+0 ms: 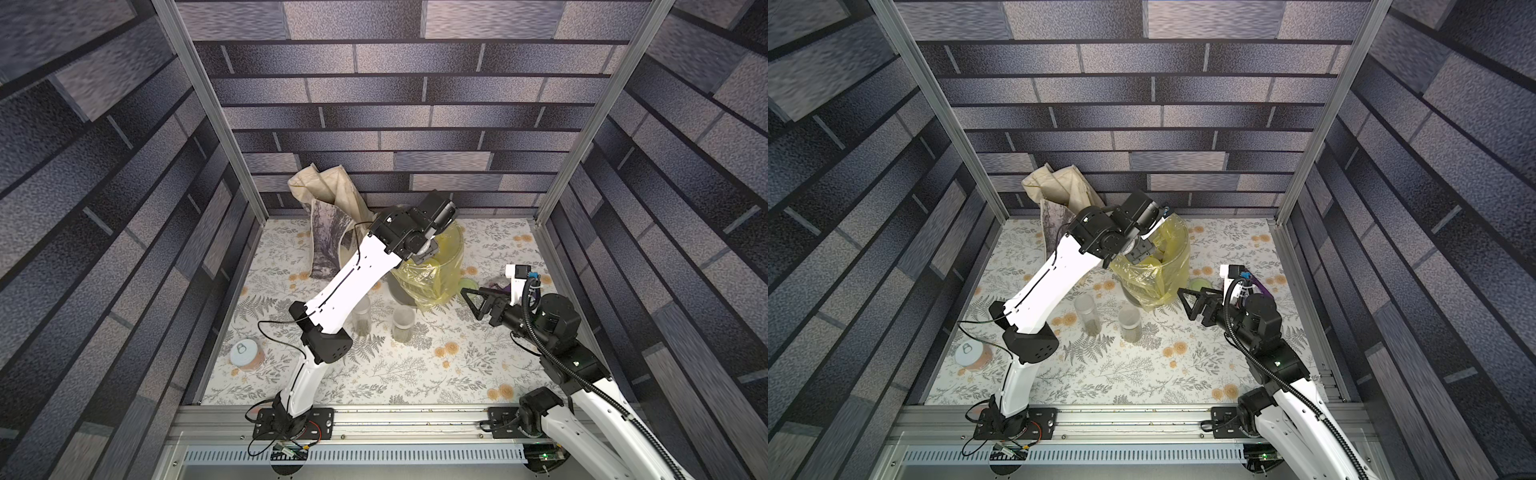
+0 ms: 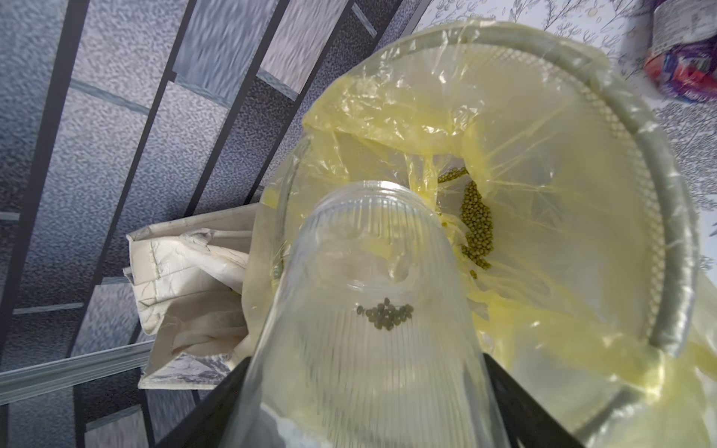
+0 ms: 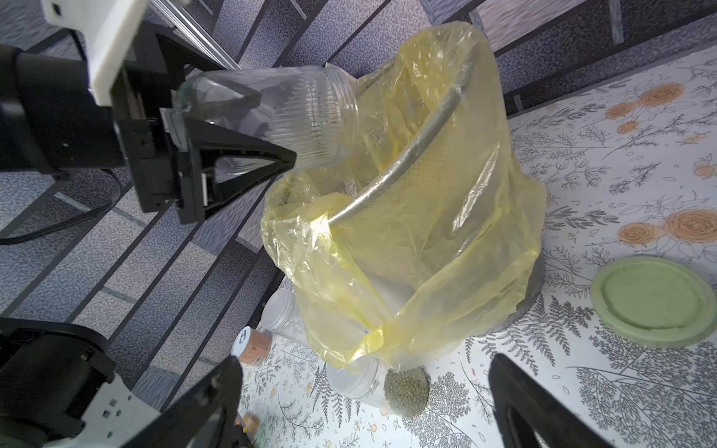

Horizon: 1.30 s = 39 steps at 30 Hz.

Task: Empty moldy mung beans from jars
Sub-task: Pour the moldy mung beans from the jar into the trash bin.

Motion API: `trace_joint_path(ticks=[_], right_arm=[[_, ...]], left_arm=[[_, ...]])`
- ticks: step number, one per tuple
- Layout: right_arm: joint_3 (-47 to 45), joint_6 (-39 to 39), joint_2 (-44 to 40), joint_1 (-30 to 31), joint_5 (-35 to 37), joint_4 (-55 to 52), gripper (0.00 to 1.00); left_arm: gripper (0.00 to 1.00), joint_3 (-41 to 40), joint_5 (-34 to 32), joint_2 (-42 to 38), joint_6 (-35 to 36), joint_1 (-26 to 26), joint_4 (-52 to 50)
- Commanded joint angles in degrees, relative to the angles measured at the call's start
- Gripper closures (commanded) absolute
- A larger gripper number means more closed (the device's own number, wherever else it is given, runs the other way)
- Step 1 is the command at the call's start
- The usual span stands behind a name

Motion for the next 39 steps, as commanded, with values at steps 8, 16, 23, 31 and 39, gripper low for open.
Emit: trace_joint_path(ticks=[8, 16, 23, 31, 39], right_arm=[[0.45, -1.18, -1.69, 0.24, 0.09, -1.70, 0.00], [0.39, -0.97, -1.27, 0.26, -0.16, -1.67, 0.00], [0.48, -0.39, -0.84, 0.29, 0.24, -1.32, 0.00], [1.34, -0.75, -0.97, 0.30, 0.53, -2.47, 0.00], [1.80, -1.12, -1.15, 0.27, 0.53, -2.98, 0.00]], left_arm=[[0.27, -8.76, 20.65, -10.10, -14.63, 6.10, 11.56], [0.26, -21.64, 19.34, -18.20, -14.04, 6.41, 20.10], [0.25, -12.26, -0.10, -8.76, -4.44, 2.50, 7.87], [0.24, 2.39, 6.25, -3.29, -8.79, 4.88, 0.33], [0.24, 2.36, 17.72, -5.15, -14.13, 6.95, 3.33]])
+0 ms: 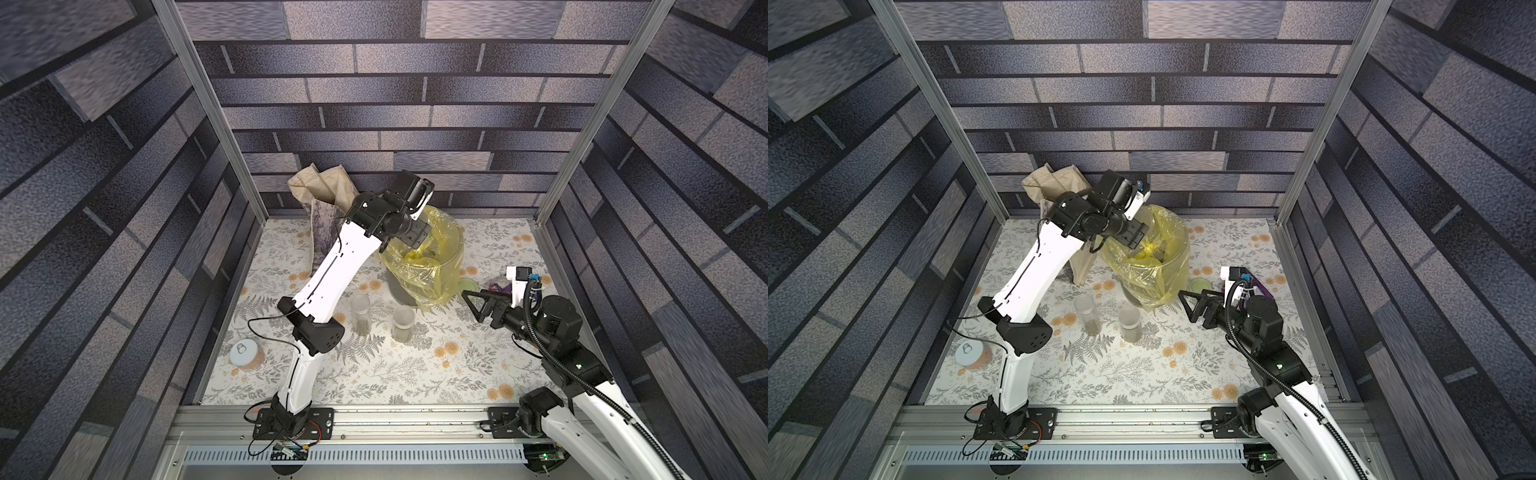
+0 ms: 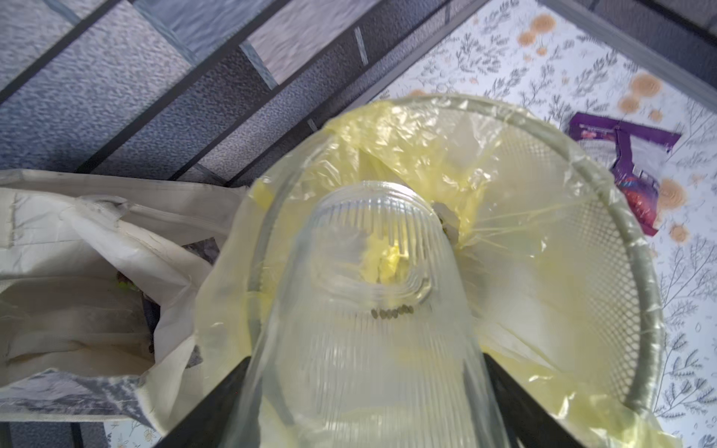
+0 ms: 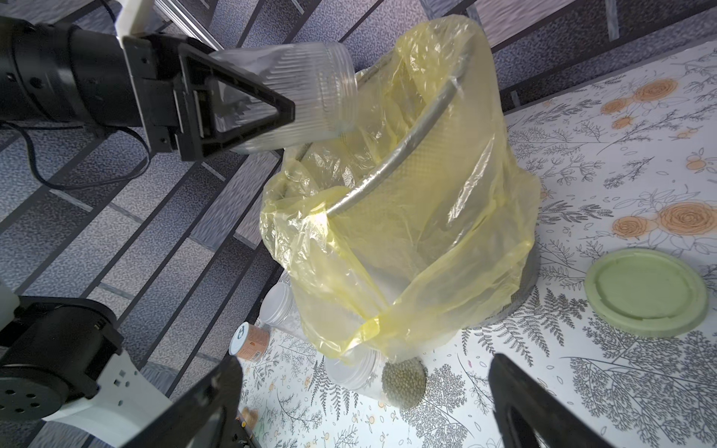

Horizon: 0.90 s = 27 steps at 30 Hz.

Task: Empty moldy mung beans from jars
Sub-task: Pour the moldy mung beans from the jar into the trash bin.

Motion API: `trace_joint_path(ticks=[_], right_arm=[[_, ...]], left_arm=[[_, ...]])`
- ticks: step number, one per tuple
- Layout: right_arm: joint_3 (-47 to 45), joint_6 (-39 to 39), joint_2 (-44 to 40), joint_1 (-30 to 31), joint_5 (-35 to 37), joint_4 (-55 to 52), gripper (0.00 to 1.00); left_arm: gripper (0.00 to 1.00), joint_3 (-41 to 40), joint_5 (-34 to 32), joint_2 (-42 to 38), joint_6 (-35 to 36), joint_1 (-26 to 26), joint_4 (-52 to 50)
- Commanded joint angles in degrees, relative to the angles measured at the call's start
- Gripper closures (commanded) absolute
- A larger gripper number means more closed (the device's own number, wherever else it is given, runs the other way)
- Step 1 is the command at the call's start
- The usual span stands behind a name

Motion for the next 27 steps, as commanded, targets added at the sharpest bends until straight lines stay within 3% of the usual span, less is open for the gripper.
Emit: trace_joint_path(ticks=[1, 4, 6, 8, 10, 12, 14, 20, 22, 27], right_arm=[[1.76, -0.74, -0.50, 0.31, 0.51, -0.96, 0.00], [1.73, -1.08, -0.99, 0.24, 0.93, -1.61, 0.00], [1.96, -1.35, -1.17, 0.31, 1.25, -2.33, 0.00], [2.17, -1.60, -1.22, 0.29, 1.40, -2.58, 0.00], [2.40, -1.54, -1.22, 0.27, 1.33, -2.70, 0.00], [2.76, -1.59, -1.24, 0.27, 1.29, -2.99, 0.00], [2.96, -1.70, -1.33, 0.29, 1.25, -3.07, 0.00], [2.74, -1.74, -0.26, 0.24, 1.38, -2.09, 0.00], [2.63, -1.40, 0.36, 0.28, 1.07, -1.50, 0.00], [2.88, -1.01, 0.85, 0.29, 0.69, -1.28, 0.00]], left_arm=[[0.24, -1.81, -6.12, -2.70, 2.44, -4.82, 2.74], [0.23, -1.43, -18.37, 0.73, 8.81, -8.17, 0.45], [0.23, 1.12, -20.57, 3.07, 9.60, -8.67, -2.38], [0.23, 6.42, -15.44, 4.93, 6.07, -7.13, -6.11], [0.23, 11.27, -4.80, 5.11, 1.00, -3.62, -8.46], [0.23, 11.45, 7.42, 3.52, -3.59, 0.40, -7.91], [0.23, 8.76, 11.05, 1.42, -4.95, 2.29, -5.73], [0.21, 4.29, -8.09, 1.56, 7.66, -4.65, -5.57], [0.20, 5.73, -10.15, 3.59, 8.81, -5.35, -7.81], [0.20, 9.64, -7.92, 6.27, 9.75, -4.64, -12.15]])
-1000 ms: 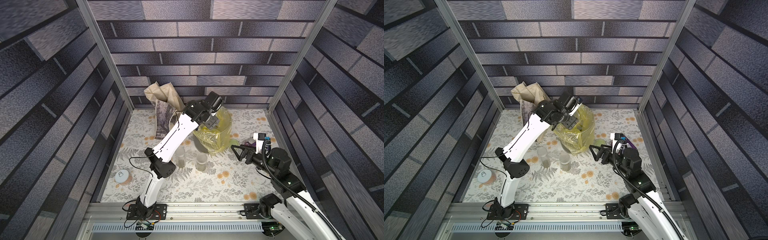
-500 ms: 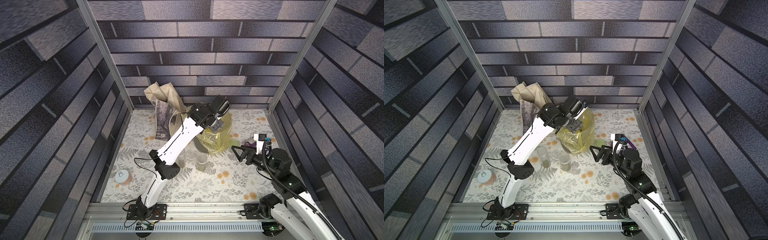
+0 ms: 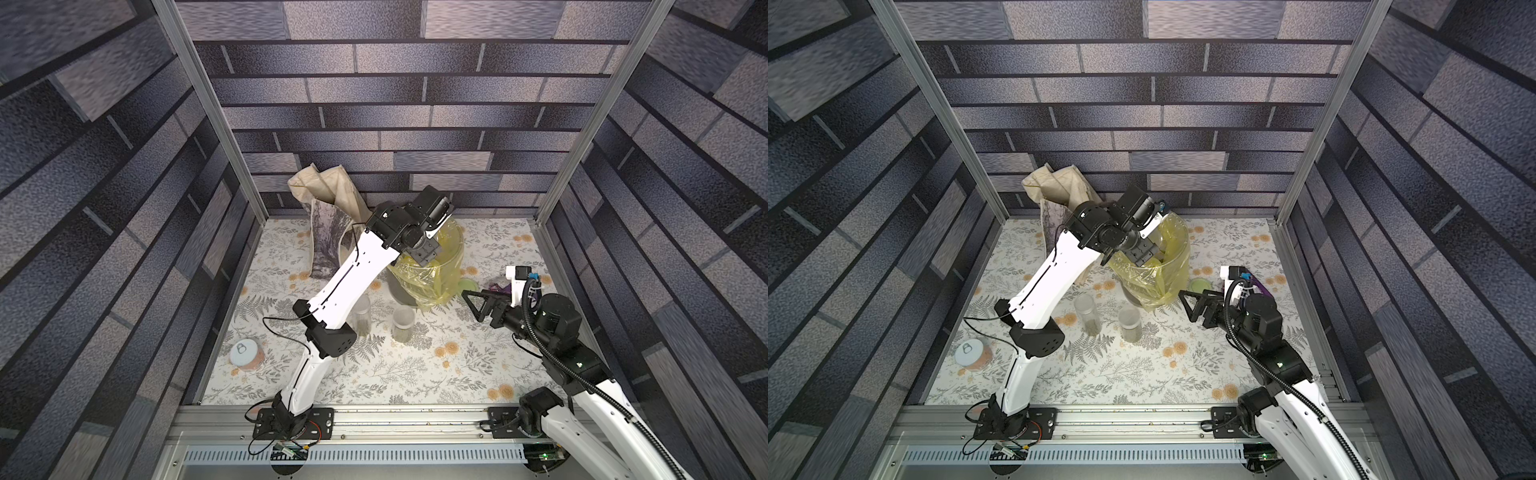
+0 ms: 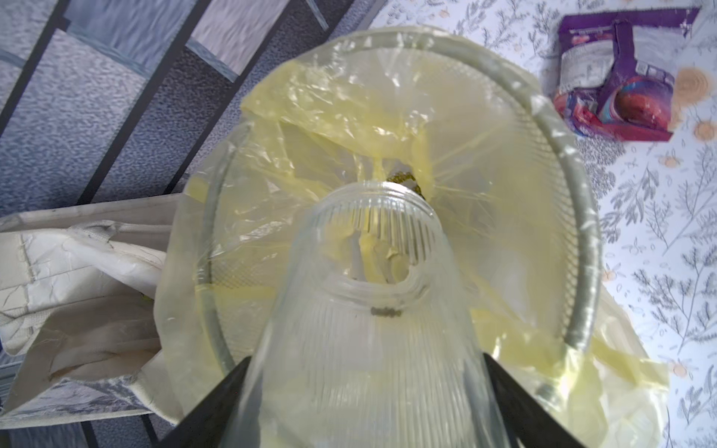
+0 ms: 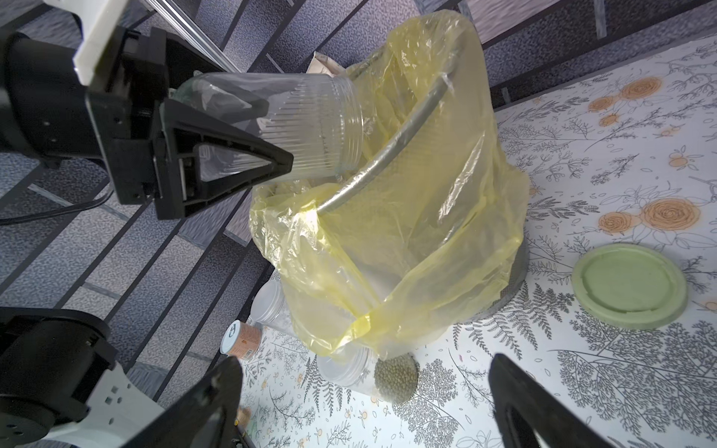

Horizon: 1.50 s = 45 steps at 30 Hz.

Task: Empty moldy mung beans from jars
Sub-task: Pour the moldy mung beans from the jar into the trash bin.

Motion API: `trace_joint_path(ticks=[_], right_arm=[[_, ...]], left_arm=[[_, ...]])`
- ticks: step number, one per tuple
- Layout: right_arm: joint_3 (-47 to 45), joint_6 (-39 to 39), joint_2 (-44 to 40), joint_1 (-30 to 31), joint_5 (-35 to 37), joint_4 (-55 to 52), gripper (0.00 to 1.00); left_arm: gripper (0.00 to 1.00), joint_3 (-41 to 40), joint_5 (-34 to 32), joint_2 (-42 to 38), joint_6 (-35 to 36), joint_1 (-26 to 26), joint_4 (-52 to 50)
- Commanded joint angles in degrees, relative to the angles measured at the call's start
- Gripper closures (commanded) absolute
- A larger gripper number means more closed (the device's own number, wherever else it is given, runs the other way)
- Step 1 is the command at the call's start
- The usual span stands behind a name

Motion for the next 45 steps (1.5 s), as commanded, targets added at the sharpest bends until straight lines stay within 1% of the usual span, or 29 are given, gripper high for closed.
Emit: trace_joint_path(ticks=[1, 4, 6, 8, 11, 14, 16, 17, 19, 20, 22, 24, 26, 29, 30, 33, 38, 45], right_arm=[[1.81, 0.06, -0.15, 0.28, -0.08, 0.73, 0.00], [1.93, 0.13, -0.07, 0.29, 0.20, 0.59, 0.00], [1.84, 0.46, 0.10, 0.27, 0.23, 0.92, 0.00], [1.49, 0.79, 0.39, 0.26, 0.32, 1.39, 0.00], [1.03, 1.38, 0.63, 0.31, 0.09, 1.96, 0.00], [0.86, 1.47, 0.39, 0.31, 0.14, 1.73, 0.00], [0.81, 1.46, -0.02, 0.31, 0.57, 1.44, 0.00], [0.81, 1.36, -0.28, 0.29, 0.69, 1.27, 0.00], [0.82, 1.22, -0.72, 0.26, 0.89, 1.01, 0.00], [0.79, 1.13, -0.92, 0.25, 0.92, 0.81, 0.00], [0.67, 0.97, -1.30, 0.30, 1.00, 0.46, 0.00], [0.73, 0.73, -1.48, 0.30, 1.12, 0.00, 0.00], [0.59, 0.42, -1.61, 0.25, 1.10, -0.32, 0.00], [0.56, 0.22, -1.74, 0.26, 1.18, -0.35, 0.00], [0.40, 0.20, -1.66, 0.25, 1.27, -0.12, 0.00], [-0.10, 0.72, -0.99, 0.25, 0.96, 1.23, 0.00], [-1.00, 1.91, 0.29, 0.28, -0.06, 3.62, 0.00], [-1.03, 1.91, -0.07, 0.27, 0.10, 3.29, 0.00]], left_arm=[[0.19, 2.62, -1.87, 0.34, 2.98, 2.42, -2.50], [0.17, 2.58, 1.15, 0.75, 3.27, 3.45, -2.78], [0.17, 2.58, 1.55, 1.37, 2.34, 4.11, -2.02], [0.19, 2.59, 0.42, 2.16, 1.59, 4.43, -0.79], [0.18, 2.56, -1.11, 2.81, 1.74, 3.99, 1.54], [0.21, 2.45, -3.48, 1.96, 1.50, 3.07, 4.07], [0.22, 0.85, -5.29, 0.54, 1.18, 2.22, 6.78], [0.22, -0.77, -6.51, -0.33, 1.17, 1.57, 8.21], [0.22, -6.55, -9.52, -3.29, 1.50, 0.08, 12.81], [0.22, -11.28, -11.17, -5.42, 1.55, -0.81, 16.21], [0.22, -22.03, -12.31, -10.94, 1.96, -2.11, 24.62], [0.21, -33.51, -10.68, -17.36, 0.85, -2.09, 33.51], [0.21, -41.78, -8.52, -22.80, -1.57, -0.83, 39.06], [0.22, -51.78, -4.56, -30.18, -3.63, 1.31, 46.11], [0.22, -54.03, -3.04, -31.99, -4.23, 1.94, 47.77], [0.21, -55.23, 1.01, -33.79, -5.98, 3.87, 47.21], [0.20, -54.08, 2.14, -33.80, -5.82, 4.88, 44.57], [0.19, -51.54, 13.94, -34.51, -11.75, 9.18, 40.39]])
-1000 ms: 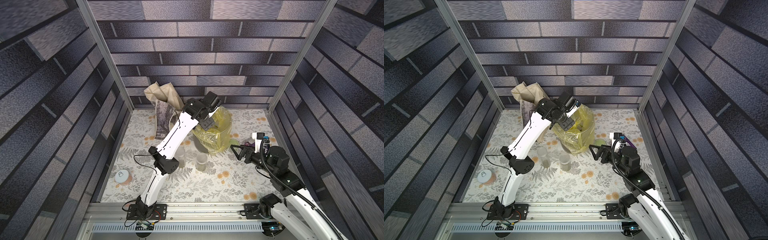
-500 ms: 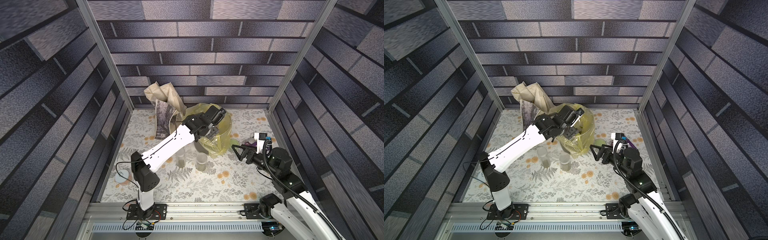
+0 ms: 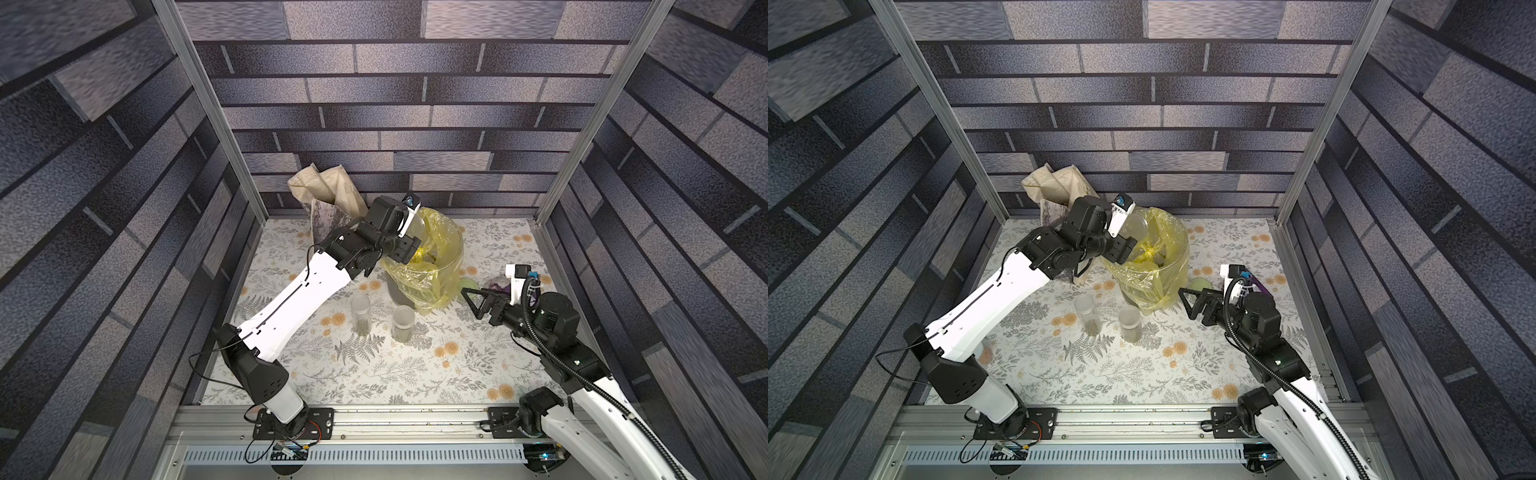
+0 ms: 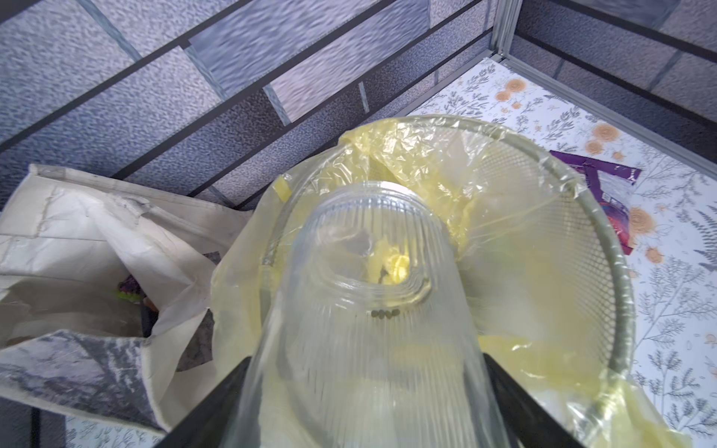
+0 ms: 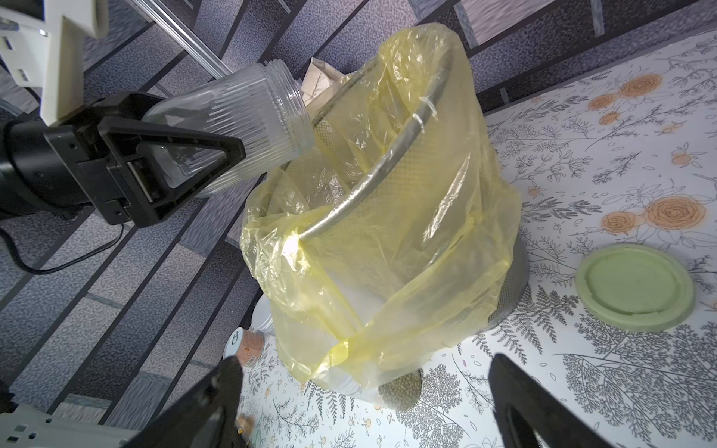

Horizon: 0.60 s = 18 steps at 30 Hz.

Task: Empty moldy mung beans from jars
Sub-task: Pour the moldy mung beans from the jar into the trash bin.

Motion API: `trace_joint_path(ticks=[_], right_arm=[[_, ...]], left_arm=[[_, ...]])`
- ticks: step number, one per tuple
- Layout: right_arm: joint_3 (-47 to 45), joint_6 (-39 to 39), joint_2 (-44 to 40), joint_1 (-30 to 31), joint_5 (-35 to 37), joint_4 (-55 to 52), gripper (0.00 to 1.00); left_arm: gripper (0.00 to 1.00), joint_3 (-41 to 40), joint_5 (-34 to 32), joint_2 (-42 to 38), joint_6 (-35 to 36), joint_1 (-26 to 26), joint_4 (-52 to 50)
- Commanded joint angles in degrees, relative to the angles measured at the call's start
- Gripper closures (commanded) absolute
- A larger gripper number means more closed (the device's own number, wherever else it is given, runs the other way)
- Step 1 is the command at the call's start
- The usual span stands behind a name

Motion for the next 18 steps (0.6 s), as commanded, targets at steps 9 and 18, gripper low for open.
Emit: trace_joint_path(ticks=[9, 18], right_arm=[[-0.90, -0.07, -1.31, 0.31, 0.21, 0.53, 0.00], [0.84, -1.15, -2.84, 0.27, 0.58, -2.61, 0.00]], left_arm=[[0.20, 30.02, 6.23, 13.16, -2.48, 2.32, -23.20], [0.22, 60.10, -1.96, 29.93, -1.70, -0.87, -41.64]])
